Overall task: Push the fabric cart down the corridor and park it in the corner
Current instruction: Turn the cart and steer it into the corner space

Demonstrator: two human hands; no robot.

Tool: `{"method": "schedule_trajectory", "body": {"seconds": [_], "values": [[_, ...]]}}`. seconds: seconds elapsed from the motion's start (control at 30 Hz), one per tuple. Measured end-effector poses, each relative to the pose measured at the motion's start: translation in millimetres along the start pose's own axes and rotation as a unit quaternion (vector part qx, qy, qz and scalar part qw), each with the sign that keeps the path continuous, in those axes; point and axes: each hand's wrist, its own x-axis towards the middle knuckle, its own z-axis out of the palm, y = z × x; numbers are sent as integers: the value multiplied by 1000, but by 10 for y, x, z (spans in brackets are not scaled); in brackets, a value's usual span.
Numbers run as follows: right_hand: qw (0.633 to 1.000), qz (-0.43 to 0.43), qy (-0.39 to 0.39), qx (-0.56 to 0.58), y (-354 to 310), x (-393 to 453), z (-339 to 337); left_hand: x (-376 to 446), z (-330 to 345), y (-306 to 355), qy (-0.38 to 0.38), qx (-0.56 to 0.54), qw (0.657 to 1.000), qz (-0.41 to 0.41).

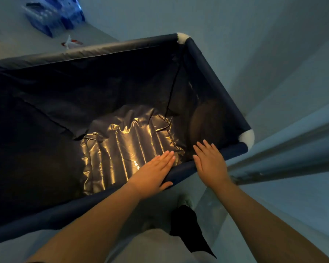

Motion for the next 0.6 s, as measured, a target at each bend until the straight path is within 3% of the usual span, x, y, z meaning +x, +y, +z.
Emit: {"method": "schedule_trajectory", "body": {"seconds": [0.6], "values": [[994,93,43,40,4,205,-105,460,-228,-480,-2,21,997,70]]}}
